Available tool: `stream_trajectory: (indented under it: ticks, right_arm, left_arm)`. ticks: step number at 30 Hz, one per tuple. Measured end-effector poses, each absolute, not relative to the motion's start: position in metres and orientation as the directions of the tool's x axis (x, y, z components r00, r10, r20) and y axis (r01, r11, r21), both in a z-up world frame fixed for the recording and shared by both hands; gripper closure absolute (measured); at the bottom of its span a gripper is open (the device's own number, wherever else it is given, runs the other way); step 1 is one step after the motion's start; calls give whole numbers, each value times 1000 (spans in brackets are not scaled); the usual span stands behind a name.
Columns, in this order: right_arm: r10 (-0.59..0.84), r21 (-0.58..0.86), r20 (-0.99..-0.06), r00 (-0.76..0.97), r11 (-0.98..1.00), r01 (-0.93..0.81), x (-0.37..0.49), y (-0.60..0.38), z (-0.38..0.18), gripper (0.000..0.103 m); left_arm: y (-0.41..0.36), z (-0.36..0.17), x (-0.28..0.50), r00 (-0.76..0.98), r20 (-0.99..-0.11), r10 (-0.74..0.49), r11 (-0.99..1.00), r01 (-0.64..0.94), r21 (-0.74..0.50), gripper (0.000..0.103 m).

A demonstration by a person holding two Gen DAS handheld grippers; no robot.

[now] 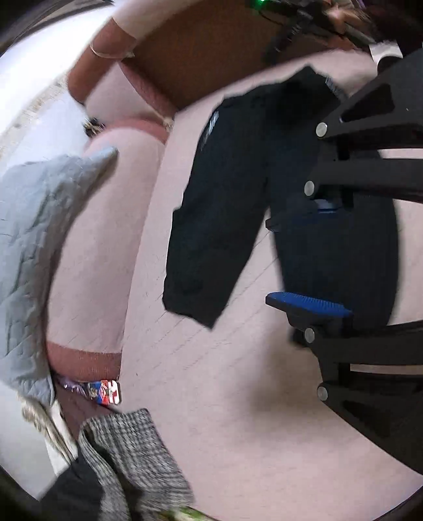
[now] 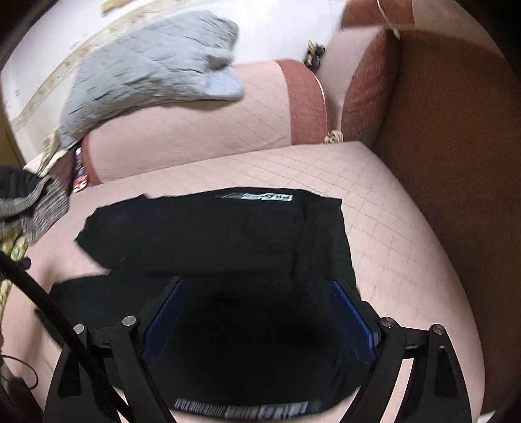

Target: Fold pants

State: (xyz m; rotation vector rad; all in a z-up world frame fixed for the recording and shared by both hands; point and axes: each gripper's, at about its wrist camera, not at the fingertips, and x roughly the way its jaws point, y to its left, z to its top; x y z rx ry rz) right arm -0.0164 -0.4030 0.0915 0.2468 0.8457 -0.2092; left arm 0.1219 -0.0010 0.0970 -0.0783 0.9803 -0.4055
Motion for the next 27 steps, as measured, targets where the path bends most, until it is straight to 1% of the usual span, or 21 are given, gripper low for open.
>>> stream_trajectory:
  ticks: [2, 4, 7, 10, 14, 16, 17, 18, 20, 23, 25, 27]
  right_arm:
    - [-46, 163, -785, 617, 947, 278, 20, -427, 83, 11]
    - [-36, 168, -796, 605, 946, 278, 48, -443, 75, 11]
    - [-45, 128, -819, 572, 957, 259, 94, -461, 65, 11]
    - [-43, 86, -843, 536, 973, 213, 136, -467, 55, 11]
    - [-11, 89, -863, 505, 981, 174, 177, -474, 42, 12]
    - [10, 104, -870, 493, 981, 163, 191, -475, 35, 13]
    - [15, 106, -871, 491, 982, 159, 195, -474, 32, 13]
    - [19, 107, -872, 490, 983, 151, 198, -470, 30, 13]
    - [27, 108, -870, 493, 985, 138, 204, -467, 27, 13]
    - [6, 102, -863, 505, 981, 163, 207, -465, 25, 14]
    - [-37, 80, -845, 534, 978, 195, 196, -463, 33, 16]
    - [-62, 69, -821, 567, 976, 206, 174, -452, 45, 16]
  left_arm:
    - [-10, 88, 153, 470, -812, -346, 927, 303, -219, 63]
    - [-15, 78, 184, 434, -826, -360, 921, 305, -242, 61]
    - [-21, 56, 235, 362, -835, -416, 900, 297, -320, 59]
    - [-26, 39, 268, 347, -842, -413, 902, 281, -327, 54]
    - [-26, 15, 306, 334, -841, -426, 899, 258, -353, 53]
    - [-26, 16, 313, 353, -821, -448, 889, 271, -369, 50]
    - [-28, 18, 315, 359, -813, -459, 883, 286, -372, 45]
    - [-29, 19, 316, 366, -809, -460, 882, 297, -367, 42]
    - [-31, 20, 317, 391, -810, -436, 891, 314, -328, 40]
    - [-33, 18, 315, 416, -824, -384, 913, 304, -272, 40]
    - [-28, 26, 303, 463, -809, -363, 924, 289, -249, 40]
    - [-23, 41, 282, 518, -796, -312, 943, 269, -194, 40]
